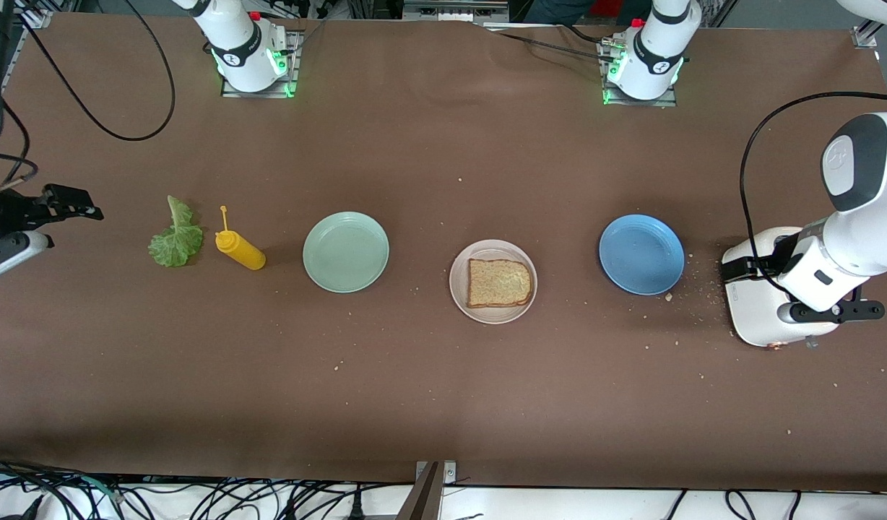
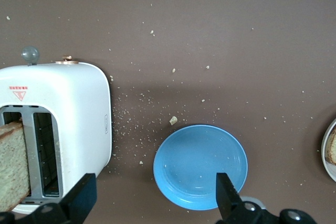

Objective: Make sandwich in beige plate with both arms
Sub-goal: 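Move the open right gripper toward the green lettuce leaf, then lower the right gripper onto the lettuce leaf and grasp its stem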

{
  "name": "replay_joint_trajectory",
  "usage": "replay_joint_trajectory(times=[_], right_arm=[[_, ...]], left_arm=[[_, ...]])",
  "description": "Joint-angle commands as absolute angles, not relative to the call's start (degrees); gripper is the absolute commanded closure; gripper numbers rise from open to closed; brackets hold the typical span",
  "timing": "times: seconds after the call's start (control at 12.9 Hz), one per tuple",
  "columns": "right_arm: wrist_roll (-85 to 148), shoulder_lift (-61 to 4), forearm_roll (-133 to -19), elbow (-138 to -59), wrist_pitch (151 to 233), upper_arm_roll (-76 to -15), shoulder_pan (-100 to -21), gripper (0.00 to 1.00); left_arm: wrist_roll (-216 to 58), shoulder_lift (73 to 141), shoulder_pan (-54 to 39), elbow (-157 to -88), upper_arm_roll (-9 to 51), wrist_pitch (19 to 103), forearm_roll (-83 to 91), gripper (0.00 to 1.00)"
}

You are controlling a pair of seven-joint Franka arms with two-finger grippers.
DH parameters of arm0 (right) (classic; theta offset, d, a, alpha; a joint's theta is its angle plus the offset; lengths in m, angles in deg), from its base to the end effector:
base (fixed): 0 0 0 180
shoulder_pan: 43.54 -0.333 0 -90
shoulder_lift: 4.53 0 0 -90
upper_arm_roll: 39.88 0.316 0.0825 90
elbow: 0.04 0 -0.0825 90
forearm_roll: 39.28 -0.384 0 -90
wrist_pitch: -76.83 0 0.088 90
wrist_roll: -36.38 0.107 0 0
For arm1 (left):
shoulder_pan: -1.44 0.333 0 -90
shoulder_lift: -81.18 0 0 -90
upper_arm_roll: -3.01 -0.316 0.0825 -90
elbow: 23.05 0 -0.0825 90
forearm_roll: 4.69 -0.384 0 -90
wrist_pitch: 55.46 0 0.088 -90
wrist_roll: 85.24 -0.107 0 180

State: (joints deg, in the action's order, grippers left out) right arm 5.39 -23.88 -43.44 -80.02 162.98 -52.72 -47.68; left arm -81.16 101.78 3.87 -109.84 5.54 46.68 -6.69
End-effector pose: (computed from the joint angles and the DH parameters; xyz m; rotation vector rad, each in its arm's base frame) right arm 0.6316 -0.0678 0.5029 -2.9938 -0.5911 0.3207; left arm 0.6573 0.0055 0.4493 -3.1154 -0.0977 0.1412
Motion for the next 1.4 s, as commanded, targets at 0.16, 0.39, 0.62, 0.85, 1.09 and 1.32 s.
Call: replay_joint_trajectory(times=[0.16,0.39,0.62,0.85,1.09,1.32], right_arm=[[22.13,-17.56,-39.90,-99.99,178.37,-48.14,-44.52,0.00],[24.24,-16.04,-39.89,-113.47,193.06,-47.79,-43.90,0.01],[24.87,-16.57,-38.76,-125.60,210.99,-47.44,-43.81,0.01],[24.87,-18.58,-38.66,-129.50,213.15,-47.44,-43.46,0.01],[23.81,-20.96,-34.12,-130.03,213.15,-47.61,-43.37,0.01],[23.11,-22.89,-31.28,-130.03,214.54,-47.79,-42.67,0.01]], left_arm=[[-80.14,101.57,3.73,-109.71,5.73,46.40,-8.74,0.00],[-80.23,101.57,3.73,-109.71,5.73,46.40,-8.74,0.00],[-80.14,101.57,3.73,-109.71,5.73,46.40,-8.74,0.00],[-80.14,101.57,3.73,-109.71,5.73,46.40,-8.74,0.00],[-80.14,101.57,3.64,-109.71,5.73,46.40,-8.74,0.00],[-80.14,101.57,3.64,-109.71,5.73,46.40,-8.74,0.00]])
